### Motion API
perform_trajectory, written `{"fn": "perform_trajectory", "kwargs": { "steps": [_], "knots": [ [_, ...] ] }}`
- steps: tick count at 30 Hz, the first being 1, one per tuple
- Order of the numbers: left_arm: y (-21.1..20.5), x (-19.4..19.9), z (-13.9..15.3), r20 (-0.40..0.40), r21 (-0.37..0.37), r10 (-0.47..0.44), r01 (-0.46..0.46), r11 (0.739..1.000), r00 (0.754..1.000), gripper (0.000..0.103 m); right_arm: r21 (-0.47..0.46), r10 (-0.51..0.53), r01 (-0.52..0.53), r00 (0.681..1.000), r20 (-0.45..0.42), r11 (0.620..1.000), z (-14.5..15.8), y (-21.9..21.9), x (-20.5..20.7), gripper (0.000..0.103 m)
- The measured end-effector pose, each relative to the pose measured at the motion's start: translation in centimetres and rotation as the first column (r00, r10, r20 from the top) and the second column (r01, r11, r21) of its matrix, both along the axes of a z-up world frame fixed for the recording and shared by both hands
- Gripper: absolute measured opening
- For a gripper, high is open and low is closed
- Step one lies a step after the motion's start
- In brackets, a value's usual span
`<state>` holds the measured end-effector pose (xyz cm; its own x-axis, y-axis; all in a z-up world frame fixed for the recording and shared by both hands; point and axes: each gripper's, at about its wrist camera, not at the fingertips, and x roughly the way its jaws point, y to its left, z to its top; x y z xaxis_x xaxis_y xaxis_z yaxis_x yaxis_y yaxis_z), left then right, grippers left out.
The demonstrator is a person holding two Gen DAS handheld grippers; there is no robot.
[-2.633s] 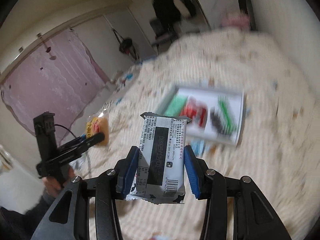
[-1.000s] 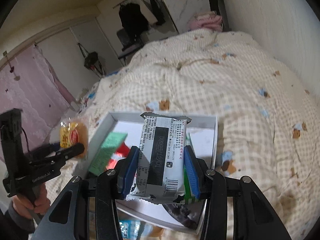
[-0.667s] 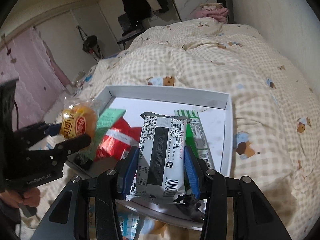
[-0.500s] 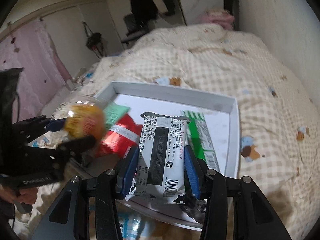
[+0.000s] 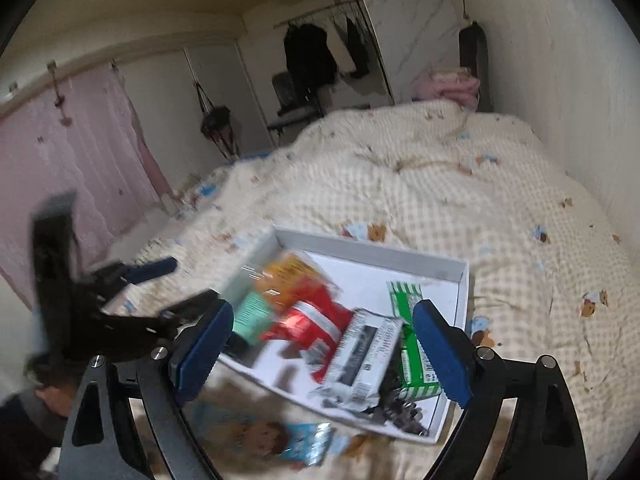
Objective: Organize objects
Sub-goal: 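Lower the bun and packet into the white box and open both grippers, then withdraw both tools and move the left gripper to the candy stick pack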
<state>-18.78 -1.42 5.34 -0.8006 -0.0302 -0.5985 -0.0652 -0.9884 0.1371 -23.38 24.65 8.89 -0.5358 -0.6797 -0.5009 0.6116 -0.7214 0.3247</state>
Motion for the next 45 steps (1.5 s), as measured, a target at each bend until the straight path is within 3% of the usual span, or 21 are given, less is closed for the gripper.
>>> {"fn": "perform_trajectory", "kwargs": {
  "steps": [3, 4, 6, 10, 13, 18, 21, 23, 25, 28, 32, 41, 45],
  "knots": [
    [-0.1, 1.7, 1.2, -0.04, 0.01, 0.025, -0.025, 1.0, 0.999, 0.084, -0.053, 0.041, -0.045, 0.997, -0.064, 0.998, 2.7, 1.4, 2.2, 0.092],
    [-0.1, 2.2, 1.5, -0.046, 0.006, 0.024, -0.023, 1.0, 0.999, 0.084, -0.044, 0.039, -0.043, 0.995, -0.096, 0.998, 3.5, 1.8, 3.1, 0.092],
    [-0.1, 3.7, 1.9, -0.071, -0.012, 0.009, -0.01, 1.0, 0.997, 0.084, -0.025, 0.054, -0.058, 0.99, -0.133, 0.998, 4.8, 2.9, 5.0, 0.103],
    [0.1, 6.5, 2.5, -0.114, -0.049, -0.008, 0.002, 0.999, 0.993, 0.085, 0.016, 0.085, -0.083, 0.983, -0.16, 0.996, 5.6, 4.0, 7.5, 0.103],
    [-0.3, 8.0, 2.7, -0.104, 0.024, -0.022, 0.025, 0.999, 0.994, 0.087, 0.063, 0.072, -0.062, 0.979, -0.188, 0.996, 5.2, 4.6, 9.2, 0.103],
    [-0.5, 10.8, 2.2, -0.136, 0.077, -0.01, 0.021, 0.997, 0.991, 0.087, 0.032, 0.067, -0.064, 0.992, -0.109, 0.997, 3.3, 5.7, 10.0, 0.103],
    [0.0, 12.7, 1.4, -0.174, 0.077, -0.016, 0.03, 0.997, 0.985, 0.087, -0.018, 0.067, -0.067, 0.998, 0.012, 0.998, 1.8, 6.1, 9.5, 0.103],
    [0.4, 13.4, 0.8, -0.167, 0.093, -0.03, 0.046, 0.995, 0.985, 0.087, -0.046, 0.059, -0.057, 0.997, 0.048, 0.997, 1.4, 6.4, 9.4, 0.103],
    [0.6, 14.0, 0.4, -0.152, 0.103, -0.05, 0.066, 0.992, 0.987, 0.087, -0.057, 0.034, -0.031, 0.998, 0.047, 0.998, 0.8, 6.7, 9.6, 0.103],
    [1.1, 14.8, 0.0, -0.147, 0.117, -0.066, 0.084, 0.99, 0.987, 0.088, 0.0, 0.015, -0.015, 1.0, 0.021, 1.0, -0.1, 6.7, 10.5, 0.103],
    [2.2, 16.0, -0.9, -0.168, 0.093, -0.103, 0.12, 0.988, 0.98, 0.103, 0.089, 0.01, -0.007, 0.999, -0.037, 0.996, -1.2, 6.5, 11.9, 0.102],
    [5.5, 16.3, -4.3, -0.085, -0.008, -0.163, 0.163, 0.987, 0.983, 0.103, 0.069, -0.003, 0.0, 0.999, 0.045, 0.998, -4.8, 6.8, 12.1, 0.102],
    [6.0, 15.8, -5.2, -0.034, -0.018, -0.173, 0.173, 0.985, 0.984, 0.103, 0.084, -0.02, 0.015, 0.998, 0.055, 0.996, -5.7, 6.7, 12.2, 0.102]
  ]
}}
